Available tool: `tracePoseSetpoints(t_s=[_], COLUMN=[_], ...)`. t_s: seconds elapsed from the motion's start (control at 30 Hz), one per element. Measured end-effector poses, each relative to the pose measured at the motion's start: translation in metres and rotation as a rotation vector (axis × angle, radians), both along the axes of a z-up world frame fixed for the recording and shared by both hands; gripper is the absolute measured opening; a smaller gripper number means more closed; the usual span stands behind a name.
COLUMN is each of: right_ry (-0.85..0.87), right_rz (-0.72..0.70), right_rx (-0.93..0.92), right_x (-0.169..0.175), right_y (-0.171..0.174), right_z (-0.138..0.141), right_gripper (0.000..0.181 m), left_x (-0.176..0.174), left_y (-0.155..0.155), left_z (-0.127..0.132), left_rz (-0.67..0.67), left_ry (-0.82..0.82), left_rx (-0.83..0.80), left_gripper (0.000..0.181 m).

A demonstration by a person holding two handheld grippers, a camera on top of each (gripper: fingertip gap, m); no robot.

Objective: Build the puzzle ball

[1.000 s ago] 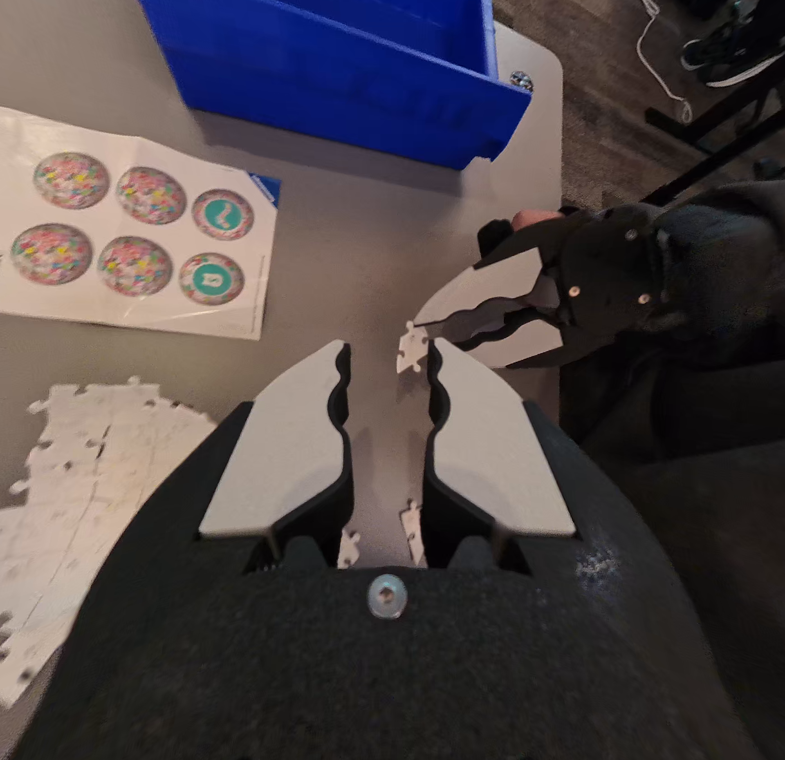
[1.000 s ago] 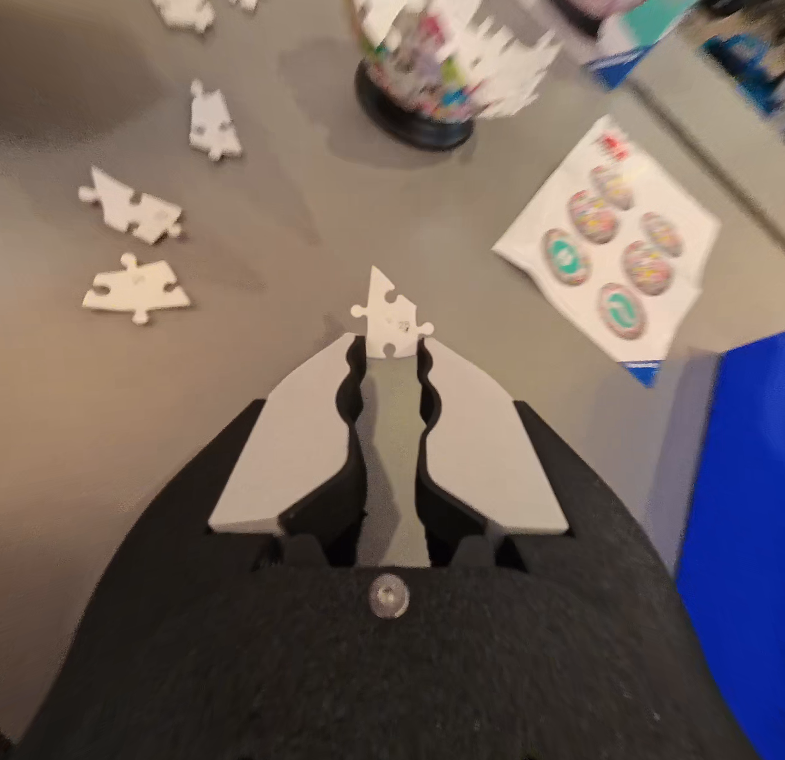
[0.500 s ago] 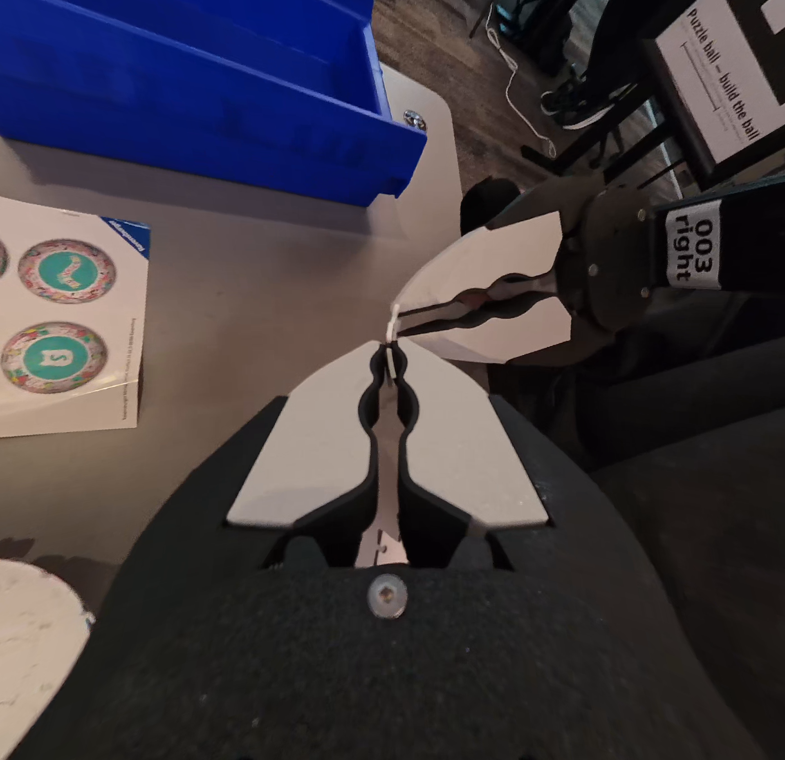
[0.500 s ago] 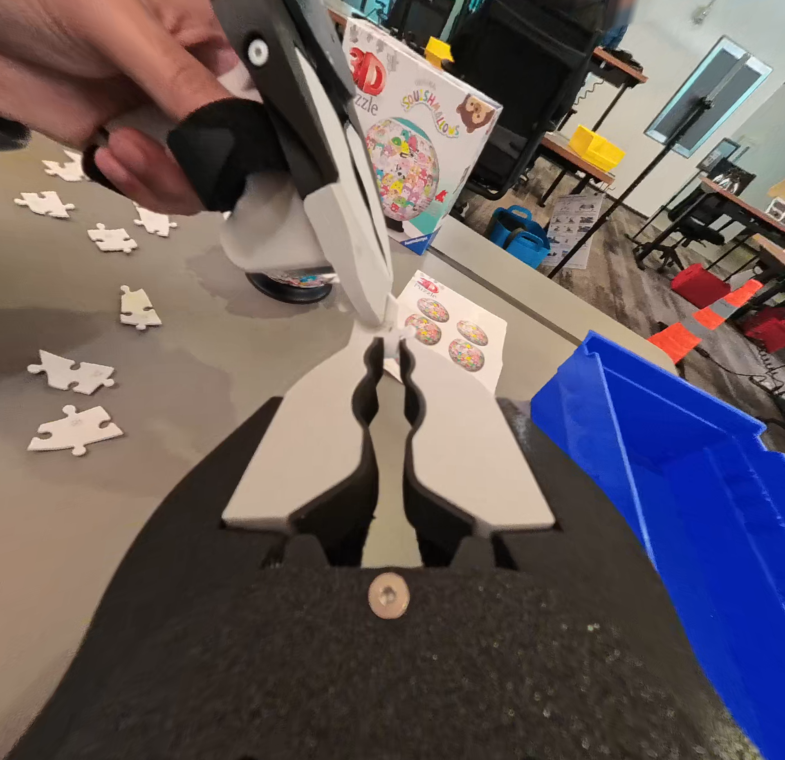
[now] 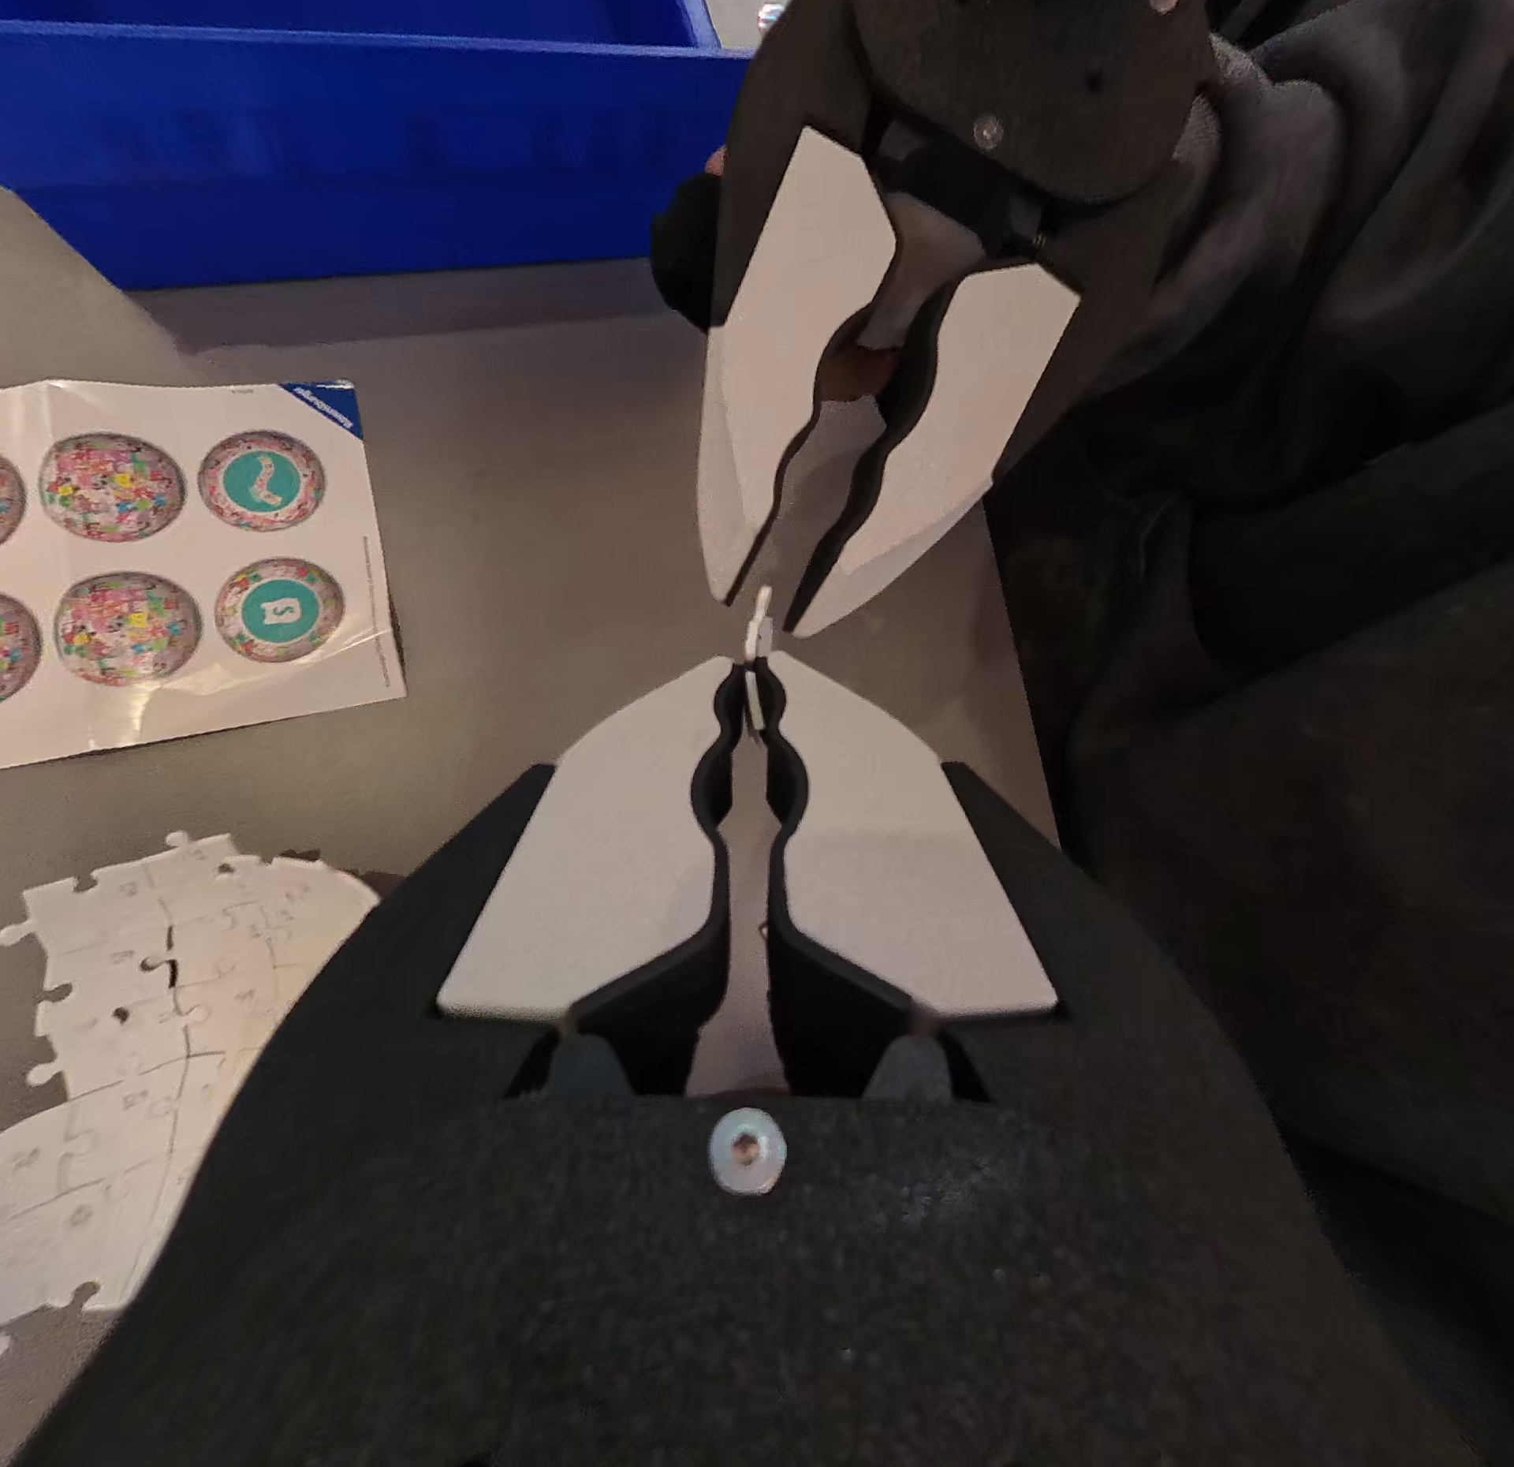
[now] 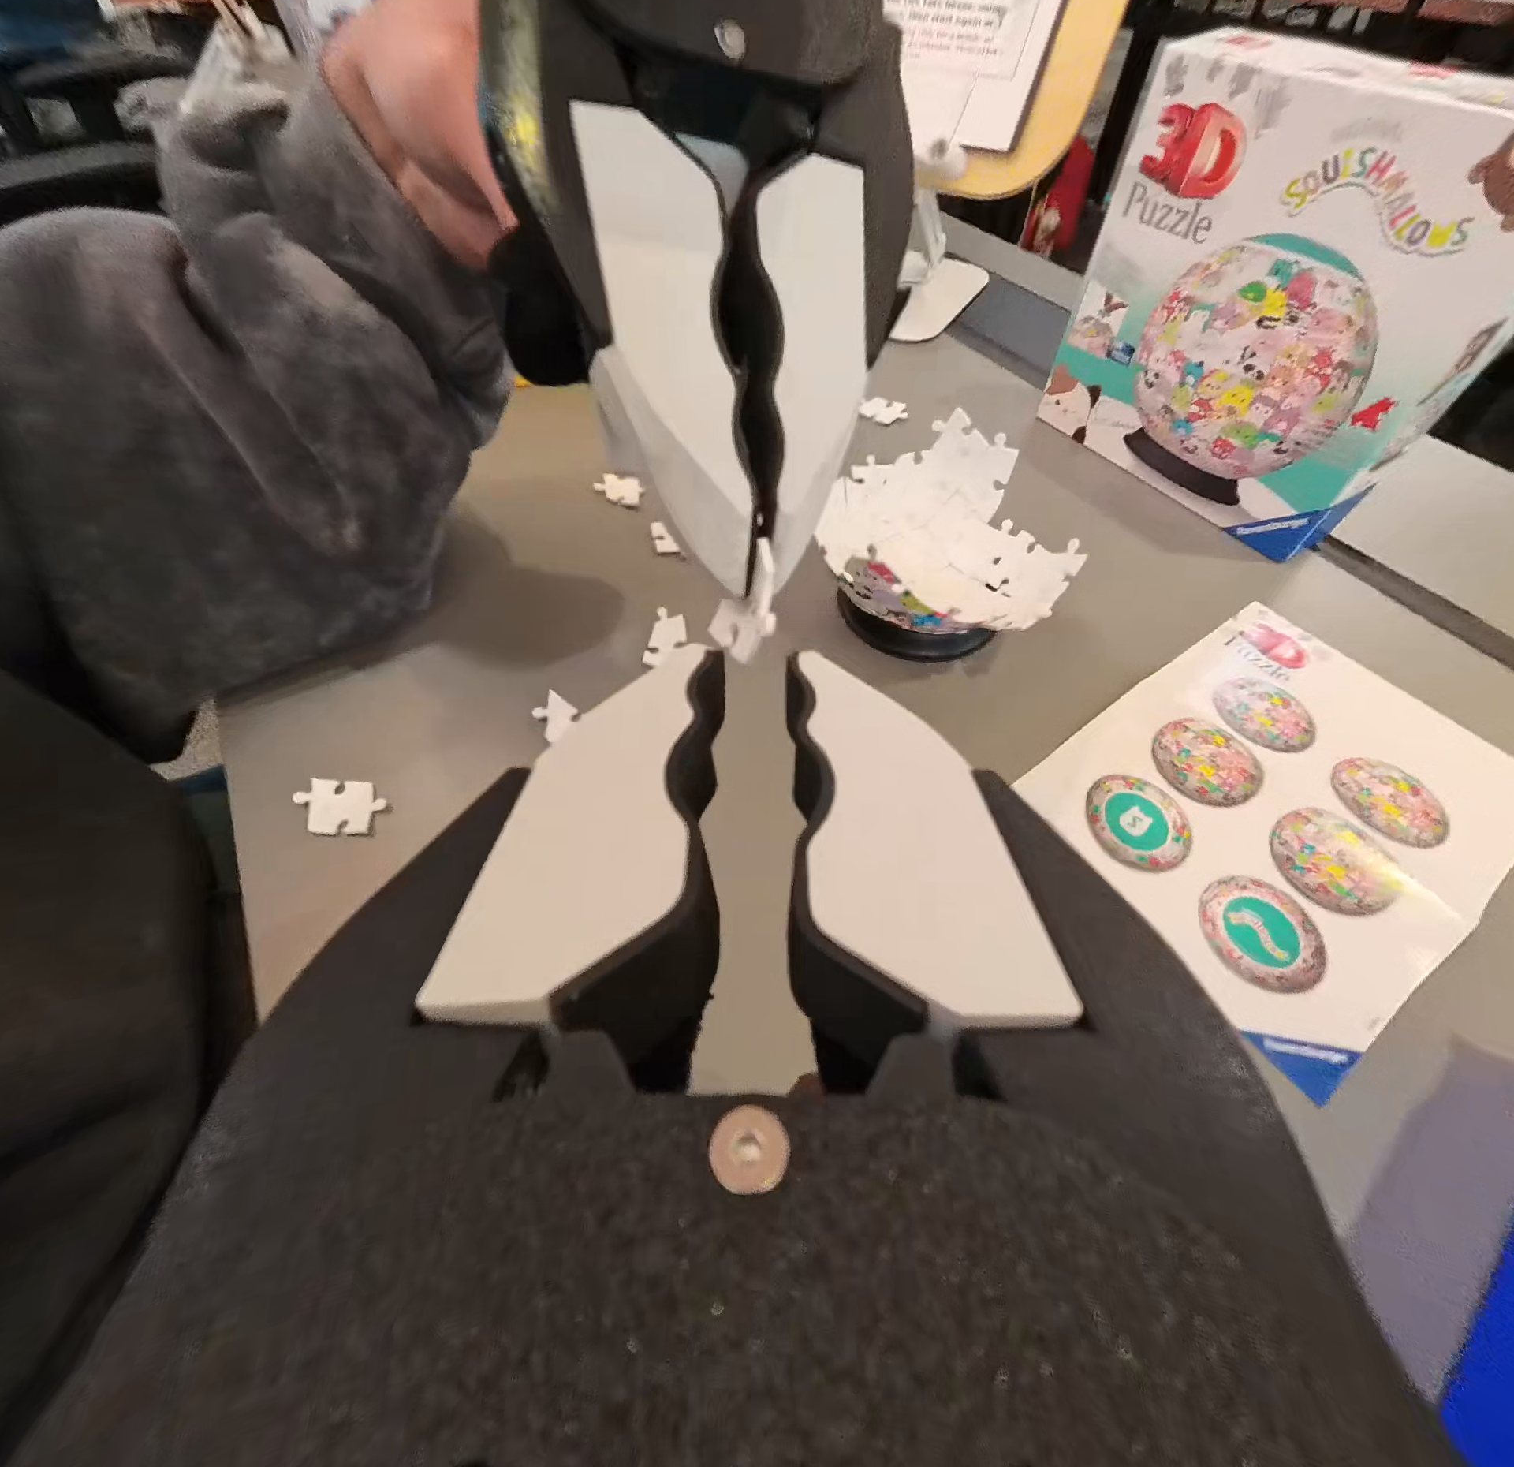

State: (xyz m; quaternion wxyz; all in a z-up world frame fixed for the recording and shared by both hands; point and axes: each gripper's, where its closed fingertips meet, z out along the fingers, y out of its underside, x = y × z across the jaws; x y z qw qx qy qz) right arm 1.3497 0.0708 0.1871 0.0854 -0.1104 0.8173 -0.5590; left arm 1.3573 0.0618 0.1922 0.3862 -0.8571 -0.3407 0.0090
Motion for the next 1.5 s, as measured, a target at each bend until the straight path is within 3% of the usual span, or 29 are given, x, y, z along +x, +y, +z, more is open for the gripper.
tracePoseSetpoints(t_s=[0.23,0.27,0.33,0.47,0.53,0.63,0.8,0.9,1.03,1.13,1.33,1.5], right_ry=[0.008,-0.012,-0.047,-0.155,-0.201,-0.310,-0.248,-0.149,-0.152,-0.135,-0.182,-0.221], right_rz=[0.027,0.020,0.011,0.046,0.045,0.115,0.251,0.297,0.320,0.325,0.314,0.348], right_rx=[0.001,-0.010,-0.038,-0.083,-0.093,-0.013,0.090,0.189,0.205,0.248,0.255,0.220], right_x=[0.004,0.002,-0.006,-0.032,-0.056,-0.077,-0.082,-0.085,-0.088,-0.088,-0.091,-0.087], right_y=[-0.023,-0.028,-0.039,-0.079,-0.108,-0.153,-0.198,-0.205,-0.207,-0.209,-0.211,-0.210], right_z=[0.006,0.009,0.014,0.023,0.017,-0.012,-0.042,-0.064,-0.072,-0.078,-0.080,-0.073], right_gripper=[0.002,0.002,0.002,0.002,0.002,0.002,0.002,0.002,0.002,0.002,0.002,0.002], left_x=[-0.003,-0.007,-0.021,-0.037,-0.041,-0.048,-0.055,-0.064,-0.075,-0.086,-0.089,-0.089], left_y=[-0.023,-0.035,-0.075,-0.177,-0.206,-0.230,-0.233,-0.232,-0.235,-0.228,-0.218,-0.219], left_z=[0.004,0.007,0.017,0.033,0.028,-0.002,-0.048,-0.060,-0.079,-0.081,-0.064,-0.059], left_rz=[0.056,0.094,0.235,0.553,0.613,0.634,0.501,0.435,0.373,0.336,0.292,0.310], left_ry=[0.055,0.074,0.158,0.303,0.309,0.235,0.135,0.091,0.027,0.021,0.075,0.081], left_rx=[-0.052,-0.070,-0.125,-0.175,-0.104,-0.033,-0.130,-0.191,-0.305,-0.283,-0.255,-0.235], left_gripper=[0.005,0.015,0.044,0.044,0.039,0.037,0.039,0.041,0.041,0.037,0.003,0.014])
